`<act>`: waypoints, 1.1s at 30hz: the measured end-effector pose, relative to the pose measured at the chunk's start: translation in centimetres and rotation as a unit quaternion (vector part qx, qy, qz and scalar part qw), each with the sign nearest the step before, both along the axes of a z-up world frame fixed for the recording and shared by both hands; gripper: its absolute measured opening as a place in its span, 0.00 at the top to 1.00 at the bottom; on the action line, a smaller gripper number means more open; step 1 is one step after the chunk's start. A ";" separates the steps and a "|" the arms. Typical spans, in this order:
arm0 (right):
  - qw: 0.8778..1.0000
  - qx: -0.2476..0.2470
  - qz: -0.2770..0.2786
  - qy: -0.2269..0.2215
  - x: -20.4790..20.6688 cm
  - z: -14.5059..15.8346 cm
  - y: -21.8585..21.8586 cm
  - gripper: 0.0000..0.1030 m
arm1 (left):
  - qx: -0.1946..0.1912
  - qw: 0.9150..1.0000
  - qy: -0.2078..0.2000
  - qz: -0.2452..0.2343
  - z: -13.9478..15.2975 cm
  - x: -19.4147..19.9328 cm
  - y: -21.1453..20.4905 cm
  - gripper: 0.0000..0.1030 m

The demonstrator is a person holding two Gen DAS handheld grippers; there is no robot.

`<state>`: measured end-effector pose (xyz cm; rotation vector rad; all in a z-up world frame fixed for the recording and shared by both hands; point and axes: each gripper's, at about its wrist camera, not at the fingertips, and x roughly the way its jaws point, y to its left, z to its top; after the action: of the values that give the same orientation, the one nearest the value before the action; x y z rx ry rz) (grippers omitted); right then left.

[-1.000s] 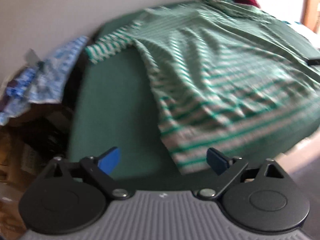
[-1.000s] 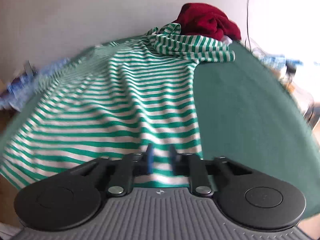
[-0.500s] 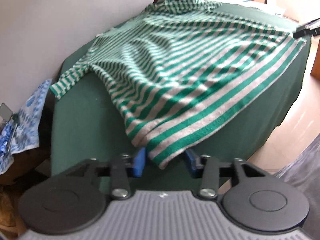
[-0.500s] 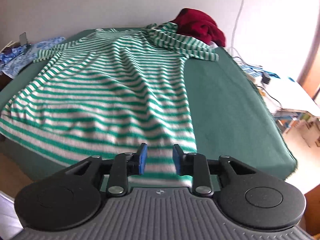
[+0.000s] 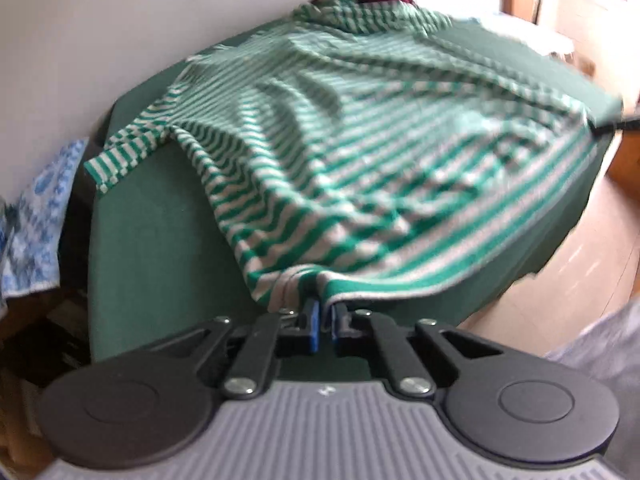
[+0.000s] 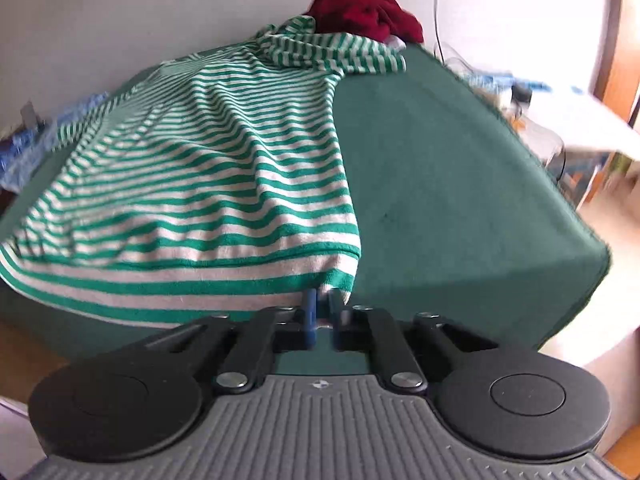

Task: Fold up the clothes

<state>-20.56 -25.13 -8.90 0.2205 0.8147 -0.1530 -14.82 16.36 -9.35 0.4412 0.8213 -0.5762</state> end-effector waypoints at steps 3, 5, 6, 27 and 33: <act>0.998 0.056 -0.008 -0.019 0.5 1.4 -1.5 0.96 | -0.053 0.998 0.001 0.034 2.3 1.9 0.6 0.97; 0.994 0.090 -0.021 -0.054 2.4 2.5 -2.8 0.96 | -0.082 0.995 0.001 0.060 3.5 3.9 0.8 0.97; 0.991 0.107 -0.028 -0.071 3.4 3.1 -3.4 0.96 | -0.086 0.994 -0.004 0.072 3.7 5.2 0.6 0.97; 0.996 -0.014 0.062 -0.066 8.0 4.3 -2.2 0.85 | -0.057 0.992 -0.009 0.108 3.8 8.9 -0.4 0.38; 0.997 -0.055 0.039 -0.049 11.4 3.1 1.2 0.73 | -0.091 0.986 0.043 0.134 2.9 11.7 -2.9 0.27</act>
<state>-9.12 -23.97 -5.76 0.0924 0.7132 -0.1117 -3.15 13.45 -6.48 0.1345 0.8846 -0.4164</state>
